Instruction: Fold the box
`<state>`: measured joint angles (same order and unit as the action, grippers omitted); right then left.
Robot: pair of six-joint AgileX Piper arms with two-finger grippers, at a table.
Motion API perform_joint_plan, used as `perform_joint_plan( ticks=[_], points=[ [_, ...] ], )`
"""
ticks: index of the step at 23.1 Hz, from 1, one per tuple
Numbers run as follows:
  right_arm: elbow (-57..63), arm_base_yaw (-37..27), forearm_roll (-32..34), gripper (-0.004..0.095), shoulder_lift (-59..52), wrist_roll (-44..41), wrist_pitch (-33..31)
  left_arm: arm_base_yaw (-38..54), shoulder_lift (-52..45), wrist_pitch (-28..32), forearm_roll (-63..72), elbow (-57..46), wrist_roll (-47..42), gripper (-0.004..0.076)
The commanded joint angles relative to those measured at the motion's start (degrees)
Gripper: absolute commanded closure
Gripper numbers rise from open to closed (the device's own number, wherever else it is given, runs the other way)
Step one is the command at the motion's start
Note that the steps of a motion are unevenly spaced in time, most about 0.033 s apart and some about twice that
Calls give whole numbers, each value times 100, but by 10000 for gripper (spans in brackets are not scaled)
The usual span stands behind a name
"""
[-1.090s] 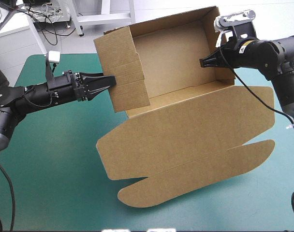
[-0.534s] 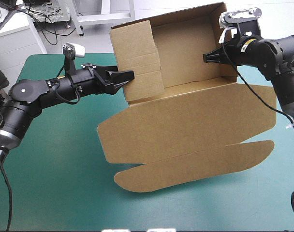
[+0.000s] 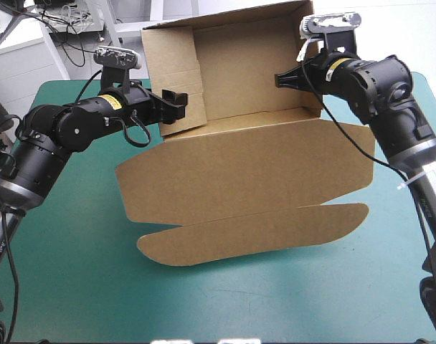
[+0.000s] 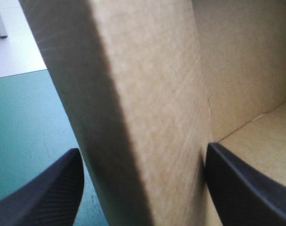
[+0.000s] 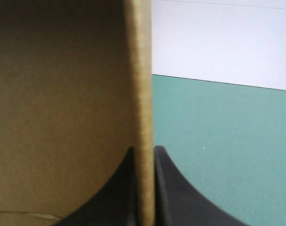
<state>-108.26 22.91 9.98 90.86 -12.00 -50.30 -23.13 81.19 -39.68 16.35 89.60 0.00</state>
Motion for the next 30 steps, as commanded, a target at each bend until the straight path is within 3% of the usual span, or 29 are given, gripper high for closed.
perform_joint_plan(
  ticks=[1, 4, 7, 9, 12, 15, 21, 30],
  points=[
    [-159, 152, 92, 921, -140, -381, 654, -41, -121, 385, -345, 391, -777, 247],
    [-159, 152, 61, 921, -50, -367, 549, -41, -121, 405, -345, 492, -851, 288],
    [-159, 152, 38, 922, -28, -367, 521, -41, -101, 349, -345, 492, -851, 388],
    [-159, 152, 38, 923, -28, -367, 467, -41, -64, 230, -345, 492, -851, 464],
    [-159, 152, 6, 923, -28, -318, 316, -41, 38, 60, -309, 492, -851, 645],
    [-159, 152, -39, 923, -17, -134, 105, -41, 142, -113, -309, 492, -851, 733],
    [-159, 141, -474, 923, 367, 303, -979, -41, 495, -932, -477, 492, -851, 731],
    [-159, 141, -1047, 923, 1156, 589, -1628, -41, 943, -1579, -623, 492, -840, 731]
  ],
)
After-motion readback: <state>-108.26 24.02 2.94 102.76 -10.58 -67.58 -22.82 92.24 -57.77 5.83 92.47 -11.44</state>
